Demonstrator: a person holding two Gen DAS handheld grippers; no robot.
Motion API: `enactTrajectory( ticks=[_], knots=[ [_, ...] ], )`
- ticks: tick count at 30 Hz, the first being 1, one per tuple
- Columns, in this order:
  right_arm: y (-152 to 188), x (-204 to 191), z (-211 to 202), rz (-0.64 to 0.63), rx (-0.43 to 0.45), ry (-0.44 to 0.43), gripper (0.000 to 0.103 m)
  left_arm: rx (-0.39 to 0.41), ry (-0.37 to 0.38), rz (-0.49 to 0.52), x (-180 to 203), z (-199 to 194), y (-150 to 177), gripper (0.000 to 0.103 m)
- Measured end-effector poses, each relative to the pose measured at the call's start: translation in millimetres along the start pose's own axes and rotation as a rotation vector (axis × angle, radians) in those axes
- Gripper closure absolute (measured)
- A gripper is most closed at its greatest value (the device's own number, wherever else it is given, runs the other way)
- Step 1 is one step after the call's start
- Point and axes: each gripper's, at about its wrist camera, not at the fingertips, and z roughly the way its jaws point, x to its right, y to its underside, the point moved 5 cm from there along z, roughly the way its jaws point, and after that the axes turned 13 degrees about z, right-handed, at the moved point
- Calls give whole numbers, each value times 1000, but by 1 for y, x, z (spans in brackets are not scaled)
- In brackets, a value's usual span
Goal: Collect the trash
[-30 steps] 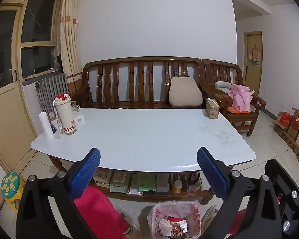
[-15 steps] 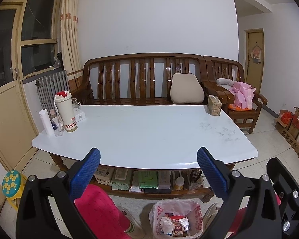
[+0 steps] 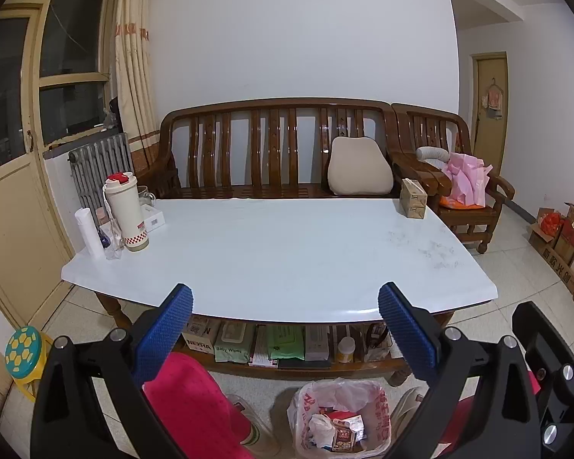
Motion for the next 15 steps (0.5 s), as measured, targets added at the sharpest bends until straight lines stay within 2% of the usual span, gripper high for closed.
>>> enactTrajectory(
  ticks=[15],
  knots=[
    [-1,3,2,-2,2,3,7,-2,10,2,-2,2,1,8]
  ],
)
